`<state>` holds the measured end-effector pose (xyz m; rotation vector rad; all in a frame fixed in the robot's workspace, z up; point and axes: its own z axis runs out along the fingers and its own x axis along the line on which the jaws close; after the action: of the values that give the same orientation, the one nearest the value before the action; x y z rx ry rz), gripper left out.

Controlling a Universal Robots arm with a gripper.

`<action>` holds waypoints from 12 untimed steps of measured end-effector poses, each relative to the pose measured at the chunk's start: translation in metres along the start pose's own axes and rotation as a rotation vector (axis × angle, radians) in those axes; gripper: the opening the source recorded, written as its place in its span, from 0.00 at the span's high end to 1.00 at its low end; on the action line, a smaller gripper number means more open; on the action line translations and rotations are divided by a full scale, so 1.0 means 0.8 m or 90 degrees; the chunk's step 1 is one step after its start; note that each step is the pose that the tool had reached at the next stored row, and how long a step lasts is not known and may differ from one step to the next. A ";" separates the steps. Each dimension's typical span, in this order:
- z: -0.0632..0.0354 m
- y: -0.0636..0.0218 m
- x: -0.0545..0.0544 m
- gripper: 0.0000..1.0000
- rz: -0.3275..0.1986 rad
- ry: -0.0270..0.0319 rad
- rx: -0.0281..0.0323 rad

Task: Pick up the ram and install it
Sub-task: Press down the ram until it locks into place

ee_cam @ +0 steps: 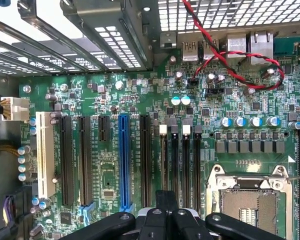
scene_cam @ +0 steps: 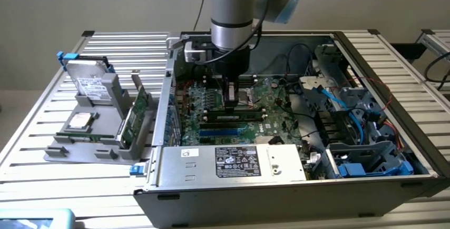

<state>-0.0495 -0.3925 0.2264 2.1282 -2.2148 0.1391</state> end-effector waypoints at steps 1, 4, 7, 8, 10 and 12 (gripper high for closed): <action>0.001 0.000 0.000 0.89 0.000 -0.0001 0.0003; 0.002 0.000 0.000 0.89 0.000 -0.0002 0.0009; 0.003 0.000 0.000 0.89 0.000 -0.0002 0.0013; 0.003 0.000 0.000 0.89 0.000 -0.0002 0.0013; 0.002 0.000 0.000 0.89 0.000 -0.0013 0.0020; -0.004 -0.001 0.000 0.89 0.000 -0.0008 0.0016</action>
<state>-0.0489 -0.3924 0.2298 2.1296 -2.2170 0.1407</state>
